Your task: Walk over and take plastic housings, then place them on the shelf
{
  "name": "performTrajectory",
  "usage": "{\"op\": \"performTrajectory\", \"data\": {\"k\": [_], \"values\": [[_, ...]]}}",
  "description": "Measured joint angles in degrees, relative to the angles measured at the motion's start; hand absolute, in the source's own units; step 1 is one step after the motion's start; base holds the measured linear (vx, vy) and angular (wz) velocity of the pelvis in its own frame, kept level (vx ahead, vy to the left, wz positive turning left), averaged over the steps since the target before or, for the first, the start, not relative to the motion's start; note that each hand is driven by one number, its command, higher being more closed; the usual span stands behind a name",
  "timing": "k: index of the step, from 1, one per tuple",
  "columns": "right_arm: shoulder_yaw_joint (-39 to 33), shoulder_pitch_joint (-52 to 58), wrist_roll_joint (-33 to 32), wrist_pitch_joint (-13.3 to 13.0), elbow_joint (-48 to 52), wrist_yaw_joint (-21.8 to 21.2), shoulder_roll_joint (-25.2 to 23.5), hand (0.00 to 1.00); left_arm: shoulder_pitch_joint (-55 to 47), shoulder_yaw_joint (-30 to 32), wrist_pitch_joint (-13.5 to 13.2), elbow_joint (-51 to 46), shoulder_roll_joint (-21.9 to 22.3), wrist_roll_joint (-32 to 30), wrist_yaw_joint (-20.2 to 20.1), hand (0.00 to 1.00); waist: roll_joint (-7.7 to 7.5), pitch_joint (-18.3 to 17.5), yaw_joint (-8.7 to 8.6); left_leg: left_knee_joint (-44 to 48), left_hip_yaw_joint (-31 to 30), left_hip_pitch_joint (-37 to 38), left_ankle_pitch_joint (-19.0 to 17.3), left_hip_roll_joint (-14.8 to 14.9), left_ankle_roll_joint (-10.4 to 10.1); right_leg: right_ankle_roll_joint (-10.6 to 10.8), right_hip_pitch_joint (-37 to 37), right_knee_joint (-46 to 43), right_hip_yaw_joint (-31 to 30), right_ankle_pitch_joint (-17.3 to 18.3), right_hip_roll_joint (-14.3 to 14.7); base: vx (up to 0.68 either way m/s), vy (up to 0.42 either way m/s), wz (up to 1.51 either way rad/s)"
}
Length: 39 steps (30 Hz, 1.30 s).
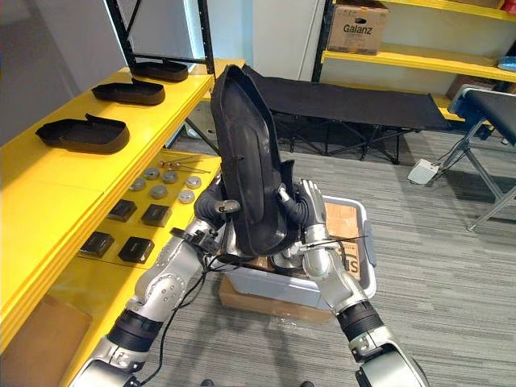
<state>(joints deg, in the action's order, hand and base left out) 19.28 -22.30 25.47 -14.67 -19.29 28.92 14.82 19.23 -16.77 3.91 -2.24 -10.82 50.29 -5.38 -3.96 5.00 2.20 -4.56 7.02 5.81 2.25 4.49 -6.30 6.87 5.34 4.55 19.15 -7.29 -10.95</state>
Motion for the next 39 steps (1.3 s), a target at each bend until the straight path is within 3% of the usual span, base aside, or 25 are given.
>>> {"op": "performTrajectory", "data": {"k": [9,24,30,39], "values": [[-0.02,0.00,0.25,1.43,0.00,1.13,0.12,1.00,-0.42,-0.16,2.48,-0.02,0.05,1.04,-0.16,0.00,-0.99,-0.65,-0.07,0.00,0.08,0.02,0.00,0.02,0.00,0.05,-0.07,0.02,-0.11,-0.04,0.02,0.00,0.000,0.00],[-2.94,-1.72,7.24,2.09,1.88,0.80,3.06,1.00,-5.85,0.61,6.76,0.00,0.16,0.87,-2.52,0.00,-0.95,-0.69,-0.24,0.00,0.61,0.18,0.00,-0.06,0.00,0.25,-0.23,0.00,-0.35,-0.16,0.00,0.00,0.000,0.00],[-3.87,-2.90,9.67,0.72,4.54,-1.66,4.96,1.00,-6.41,1.81,8.21,0.00,0.42,0.93,-3.96,0.00,-0.84,-0.75,-0.63,0.00,1.24,0.35,0.00,-0.06,0.00,0.26,-0.31,-0.10,-0.41,-0.16,-0.03,0.00,0.001,-0.02],[-3.99,-3.16,12.81,-1.94,4.72,-4.25,7.96,1.00,-7.11,2.52,8.75,-0.01,1.65,0.99,-4.37,0.00,0.80,-1.70,-1.08,-0.01,1.32,0.40,0.00,-0.09,0.00,0.27,-0.36,-0.14,-0.40,-0.14,-0.07,0.00,0.000,0.00]]}}
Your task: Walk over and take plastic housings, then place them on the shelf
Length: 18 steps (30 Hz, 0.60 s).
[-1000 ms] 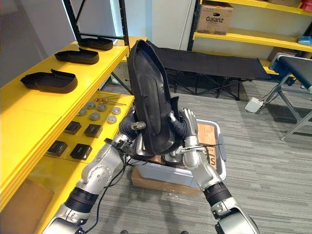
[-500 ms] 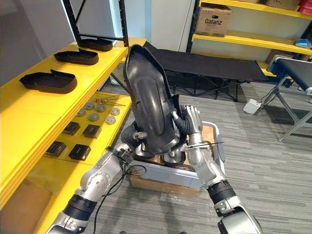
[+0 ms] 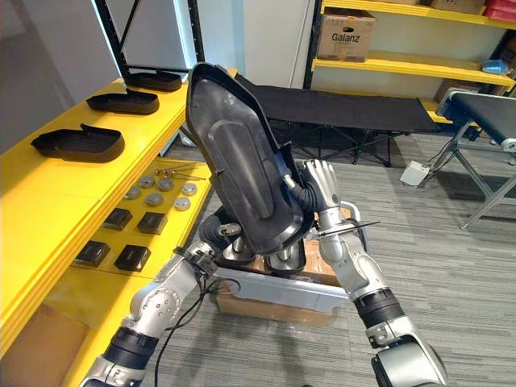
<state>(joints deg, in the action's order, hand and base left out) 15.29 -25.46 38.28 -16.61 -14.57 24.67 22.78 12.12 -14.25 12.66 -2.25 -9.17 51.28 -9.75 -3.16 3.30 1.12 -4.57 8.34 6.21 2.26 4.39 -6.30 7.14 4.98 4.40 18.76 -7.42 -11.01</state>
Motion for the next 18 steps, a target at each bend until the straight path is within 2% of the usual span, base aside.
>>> {"op": "performTrajectory", "data": {"k": [6,13,18], "values": [[0.01,-0.15,2.97,-0.53,0.00,-0.88,1.39,1.00,-0.15,0.01,-0.01,0.00,-0.07,-0.11,0.18,0.00,0.00,0.00,-0.25,-0.01,0.09,0.07,0.00,0.01,0.00,-0.04,-0.01,0.02,-0.01,0.04,0.00,0.00,0.000,0.00],[-0.52,-0.16,5.40,-0.35,0.36,-0.87,4.37,1.00,-1.06,2.16,-0.07,-0.06,-0.48,-0.06,2.20,0.00,0.01,0.01,-0.34,-0.01,0.13,0.06,0.00,0.02,0.00,-0.03,-0.02,0.03,-0.02,0.03,0.00,0.00,0.000,0.00],[-3.75,-0.35,5.92,1.17,0.68,-0.70,5.54,1.00,-2.89,5.73,-0.06,-0.20,-0.98,0.02,2.27,0.00,0.04,0.03,-0.35,-0.01,0.17,0.07,0.00,0.02,-0.01,-0.03,-0.01,0.03,-0.04,0.03,0.00,0.00,0.000,0.00]]}}
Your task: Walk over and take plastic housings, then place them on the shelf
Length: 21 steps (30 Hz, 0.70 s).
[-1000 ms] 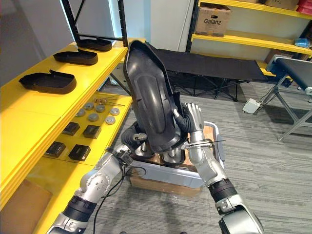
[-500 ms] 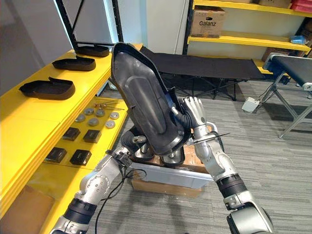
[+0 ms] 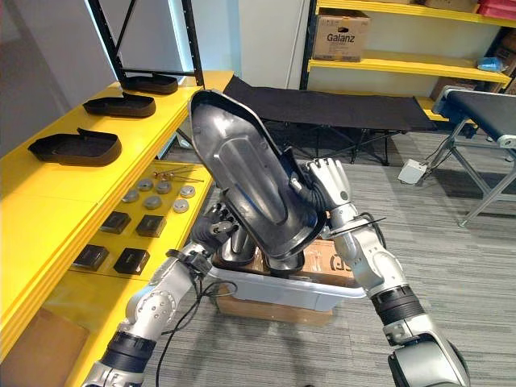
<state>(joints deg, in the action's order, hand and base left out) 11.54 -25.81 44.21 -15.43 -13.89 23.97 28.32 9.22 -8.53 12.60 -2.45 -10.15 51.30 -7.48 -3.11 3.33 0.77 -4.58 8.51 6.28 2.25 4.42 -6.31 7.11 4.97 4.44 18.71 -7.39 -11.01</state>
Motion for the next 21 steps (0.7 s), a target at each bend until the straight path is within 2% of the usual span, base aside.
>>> {"op": "performTrajectory", "data": {"k": [7,17,21], "values": [[-3.12,-0.67,1.75,0.63,1.06,1.12,2.39,1.00,-1.50,1.67,0.16,-1.68,-0.52,0.07,0.39,0.00,0.17,0.12,-0.04,0.00,0.02,-0.03,-0.01,0.01,-0.01,0.01,-0.01,0.02,-0.01,0.00,0.00,0.00,0.000,0.00],[-4.11,-1.18,2.16,-0.90,2.07,1.08,2.48,1.00,-1.49,3.16,2.46,-1.71,-0.48,-0.62,3.65,0.00,0.44,0.30,-0.06,0.00,0.04,-0.06,-0.01,0.02,-0.01,0.03,-0.03,0.05,0.00,0.02,0.00,0.00,0.000,0.00],[-4.06,-1.56,3.57,-1.02,2.06,1.08,2.45,1.00,-1.47,3.08,2.54,-1.70,-0.47,-2.36,4.77,0.00,0.58,0.40,-0.06,0.00,0.03,-0.06,-0.01,0.02,-0.01,0.03,-0.02,0.05,0.01,0.02,0.00,0.00,0.000,0.00]]}}
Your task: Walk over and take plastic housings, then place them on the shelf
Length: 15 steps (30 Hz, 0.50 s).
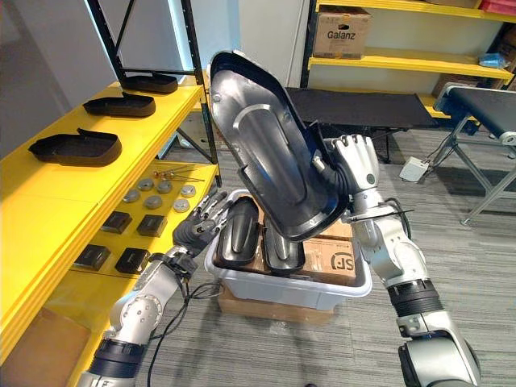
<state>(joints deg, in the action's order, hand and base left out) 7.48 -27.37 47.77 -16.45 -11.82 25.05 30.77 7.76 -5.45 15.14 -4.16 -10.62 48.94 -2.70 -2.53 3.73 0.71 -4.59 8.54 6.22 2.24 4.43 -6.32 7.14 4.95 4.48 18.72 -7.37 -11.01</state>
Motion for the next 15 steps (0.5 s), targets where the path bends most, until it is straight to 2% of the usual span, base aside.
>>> {"op": "performTrajectory", "data": {"k": [9,15], "values": [[2.06,-1.81,2.68,1.07,-0.70,0.11,-0.45,1.00,1.47,-2.83,-0.32,2.57,0.29,-6.87,0.94,0.00,-0.01,0.32,0.09,-0.02,-0.16,0.03,0.00,0.16,0.00,-0.01,0.14,0.01,0.14,-0.01,0.08,0.00,0.000,0.00],[3.12,-2.82,4.88,1.64,-3.14,0.77,-1.45,1.00,2.25,-4.97,-3.02,4.82,0.47,-8.96,-1.08,0.00,-0.95,0.88,0.28,-0.02,-0.20,0.12,0.01,0.23,-0.01,-0.03,0.30,0.01,0.14,-0.03,0.11,0.00,0.000,0.00]]}}
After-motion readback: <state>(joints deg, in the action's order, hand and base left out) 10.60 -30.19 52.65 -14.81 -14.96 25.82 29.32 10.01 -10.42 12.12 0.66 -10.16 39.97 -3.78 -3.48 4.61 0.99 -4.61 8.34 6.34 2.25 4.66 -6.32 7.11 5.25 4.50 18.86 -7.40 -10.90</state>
